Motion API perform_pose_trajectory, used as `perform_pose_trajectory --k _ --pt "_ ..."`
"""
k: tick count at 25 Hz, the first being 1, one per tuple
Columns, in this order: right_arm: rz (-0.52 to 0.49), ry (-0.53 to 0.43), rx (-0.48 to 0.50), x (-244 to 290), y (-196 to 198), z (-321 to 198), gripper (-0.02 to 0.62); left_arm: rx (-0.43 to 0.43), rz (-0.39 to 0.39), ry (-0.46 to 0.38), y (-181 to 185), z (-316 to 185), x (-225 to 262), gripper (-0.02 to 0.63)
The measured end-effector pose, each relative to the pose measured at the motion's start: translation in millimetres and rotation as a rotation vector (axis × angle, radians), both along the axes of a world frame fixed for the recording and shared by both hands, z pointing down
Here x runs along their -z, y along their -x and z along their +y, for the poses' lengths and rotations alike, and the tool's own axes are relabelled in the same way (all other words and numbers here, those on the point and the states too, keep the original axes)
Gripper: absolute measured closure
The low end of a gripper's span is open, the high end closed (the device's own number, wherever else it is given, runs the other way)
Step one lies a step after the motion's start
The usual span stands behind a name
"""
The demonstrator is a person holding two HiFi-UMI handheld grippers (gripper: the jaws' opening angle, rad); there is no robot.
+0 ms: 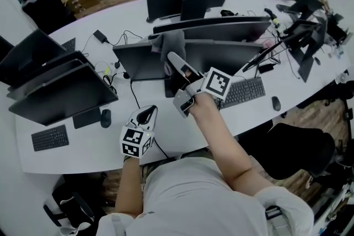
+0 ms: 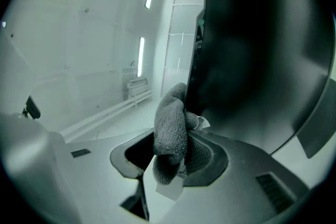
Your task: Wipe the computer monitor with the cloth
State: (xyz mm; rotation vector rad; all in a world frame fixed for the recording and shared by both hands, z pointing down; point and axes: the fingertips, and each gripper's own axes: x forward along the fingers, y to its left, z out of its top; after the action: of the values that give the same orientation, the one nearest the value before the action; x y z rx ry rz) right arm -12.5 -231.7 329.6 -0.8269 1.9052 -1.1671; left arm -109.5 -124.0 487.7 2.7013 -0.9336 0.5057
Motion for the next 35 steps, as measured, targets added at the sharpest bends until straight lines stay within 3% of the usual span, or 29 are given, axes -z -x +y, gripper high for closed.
perform_pose_trajectory --k 22,35 --pt "0.016 0.031 -0.225 -10.9 -190.6 45.5 0.445 -0.174 0.002 0.026 -146.2 15.9 -6.2 0.603" --pt "0.076 0.016 -0.319 -18.5 -292.8 74.4 0.445 -0.207 0.004 0.013 -220.2 31.7 -6.4 0.603"
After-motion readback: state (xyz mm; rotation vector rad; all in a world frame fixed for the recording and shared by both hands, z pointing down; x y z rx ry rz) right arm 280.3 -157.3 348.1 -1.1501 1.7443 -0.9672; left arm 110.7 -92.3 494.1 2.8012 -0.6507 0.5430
